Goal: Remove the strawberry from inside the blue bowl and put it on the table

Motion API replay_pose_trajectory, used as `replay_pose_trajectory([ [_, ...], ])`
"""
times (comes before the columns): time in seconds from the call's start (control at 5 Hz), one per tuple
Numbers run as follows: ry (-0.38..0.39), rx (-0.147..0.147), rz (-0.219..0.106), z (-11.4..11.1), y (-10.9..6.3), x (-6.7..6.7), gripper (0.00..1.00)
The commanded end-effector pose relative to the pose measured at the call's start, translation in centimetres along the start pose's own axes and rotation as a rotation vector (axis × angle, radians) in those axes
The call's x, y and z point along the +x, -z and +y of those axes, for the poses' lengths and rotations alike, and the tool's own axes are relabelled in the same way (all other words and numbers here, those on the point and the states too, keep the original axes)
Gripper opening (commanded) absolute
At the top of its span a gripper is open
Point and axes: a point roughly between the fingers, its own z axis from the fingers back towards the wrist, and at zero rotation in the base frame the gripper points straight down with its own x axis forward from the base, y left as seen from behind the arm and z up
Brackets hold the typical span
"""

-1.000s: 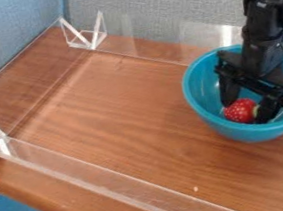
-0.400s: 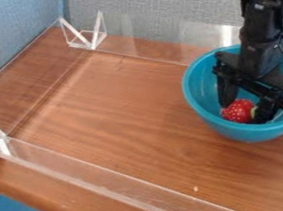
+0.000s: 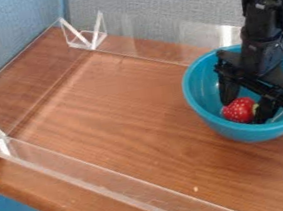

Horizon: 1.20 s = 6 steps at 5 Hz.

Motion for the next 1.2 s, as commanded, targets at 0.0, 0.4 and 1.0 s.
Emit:
replay_pose_trajectory([
  [0.0, -0.028, -0.004, 0.038, 1.1, 1.4, -0.4, 0.0],
  [0.4, -0.034, -0.002, 0.044, 1.5, 1.9, -0.3, 0.0],
  [1.0, -0.02, 0.017, 0.032, 1.9, 0.5, -1.0, 0.0],
])
